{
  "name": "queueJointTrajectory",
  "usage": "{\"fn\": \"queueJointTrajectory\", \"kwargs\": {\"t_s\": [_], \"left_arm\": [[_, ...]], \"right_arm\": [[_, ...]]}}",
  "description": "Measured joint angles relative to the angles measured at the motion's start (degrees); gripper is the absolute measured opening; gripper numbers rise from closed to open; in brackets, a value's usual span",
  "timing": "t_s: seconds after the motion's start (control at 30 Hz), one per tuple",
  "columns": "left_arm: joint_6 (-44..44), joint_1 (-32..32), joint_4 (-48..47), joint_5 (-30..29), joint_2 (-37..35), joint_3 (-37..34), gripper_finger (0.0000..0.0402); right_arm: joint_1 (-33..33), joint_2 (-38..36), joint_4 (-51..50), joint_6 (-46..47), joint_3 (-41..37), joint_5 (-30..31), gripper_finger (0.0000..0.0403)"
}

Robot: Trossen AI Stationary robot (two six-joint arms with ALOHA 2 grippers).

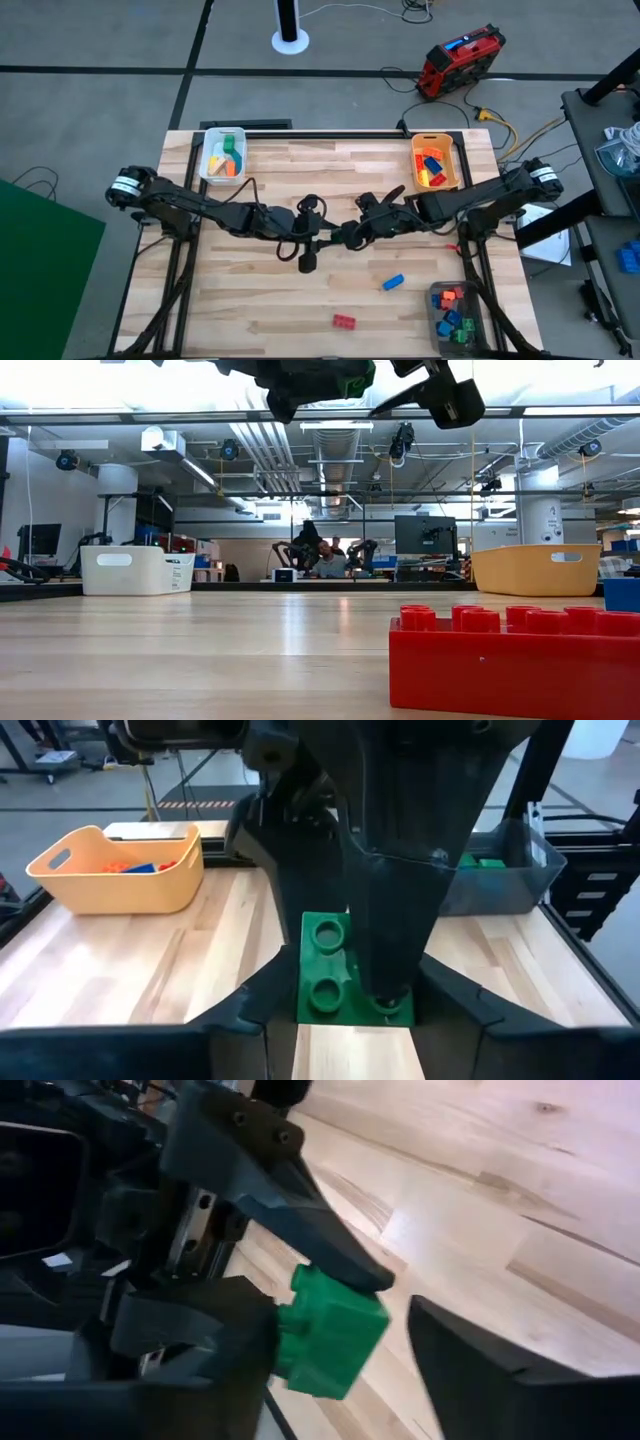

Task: Sort blocks by size
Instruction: Put the small green game piece into the black bin

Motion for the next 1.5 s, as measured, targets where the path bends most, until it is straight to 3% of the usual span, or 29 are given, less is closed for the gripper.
{"fn": "queueJointTrajectory", "kwargs": {"t_s": [0.37,0.53,0.77,0.87,1.0,1.1,1.23,1.5], "left_arm": [[-1.0,0.0,-0.5,-1.3,0.0,0.0,0.0198],[-1.7,0.0,-1.2,-1.5,0.0,0.0,0.0210],[-2.0,0.0,-11.8,-1.4,0.3,0.0,0.0210],[-1.9,0.0,-19.1,-0.1,0.4,-0.1,0.0210],[-2.3,0.0,-21.2,0.2,0.0,-0.4,0.0210],[-3.6,0.0,-21.0,0.7,-0.1,-0.4,0.0210],[-7.4,-0.6,-21.5,1.4,-0.4,-0.4,0.0210],[-17.1,-0.9,-23.2,0.3,-6.4,-0.4,0.0210]], "right_arm": [[-0.1,-0.1,-0.6,-3.4,0.1,1.4,0.0032],[0.0,-1.1,-4.9,-3.5,0.1,1.1,0.0012],[0.2,-3.0,-18.1,-2.7,0.1,-3.2,0.0009],[1.2,-2.8,-20.6,-9.4,0.0,-7.1,0.0012],[5.0,-0.5,-20.9,-17.8,0.0,-7.5,0.0022],[6.3,1.7,-21.2,-19.0,0.0,-7.7,0.0036],[8.3,4.6,-19.9,-20.3,0.2,-8.1,0.0071],[12.7,12.7,-18.4,-32.6,5.7,-6.5,0.0179]]}}
